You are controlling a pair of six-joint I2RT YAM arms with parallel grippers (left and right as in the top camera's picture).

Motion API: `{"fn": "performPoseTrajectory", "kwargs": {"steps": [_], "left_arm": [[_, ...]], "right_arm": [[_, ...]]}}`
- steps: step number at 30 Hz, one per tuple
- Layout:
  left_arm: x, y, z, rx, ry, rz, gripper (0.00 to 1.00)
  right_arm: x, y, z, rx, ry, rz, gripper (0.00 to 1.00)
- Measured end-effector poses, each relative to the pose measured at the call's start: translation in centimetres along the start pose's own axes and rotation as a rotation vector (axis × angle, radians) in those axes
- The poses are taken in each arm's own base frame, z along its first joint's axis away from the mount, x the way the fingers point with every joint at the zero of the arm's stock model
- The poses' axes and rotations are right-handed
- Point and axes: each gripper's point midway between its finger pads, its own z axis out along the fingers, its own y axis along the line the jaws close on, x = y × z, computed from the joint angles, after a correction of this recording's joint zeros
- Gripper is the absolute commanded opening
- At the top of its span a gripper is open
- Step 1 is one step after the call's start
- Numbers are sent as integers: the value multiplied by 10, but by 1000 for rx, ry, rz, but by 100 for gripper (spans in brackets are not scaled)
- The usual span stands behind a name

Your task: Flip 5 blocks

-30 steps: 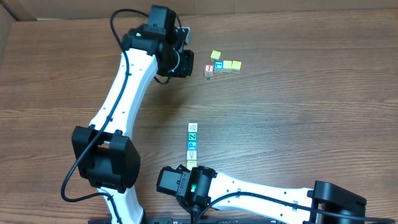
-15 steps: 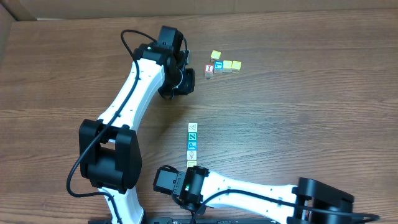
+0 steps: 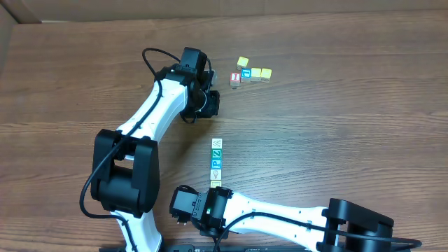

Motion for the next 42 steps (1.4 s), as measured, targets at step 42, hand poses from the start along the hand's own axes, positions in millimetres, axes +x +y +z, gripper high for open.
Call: {"fn": "performPoseTrajectory", "kwargs": {"steps": [42], "left_arm": [[26, -6, 37, 10, 3, 382, 4]], "right_arm": [[13, -32, 34, 24, -50, -55, 4]]}}
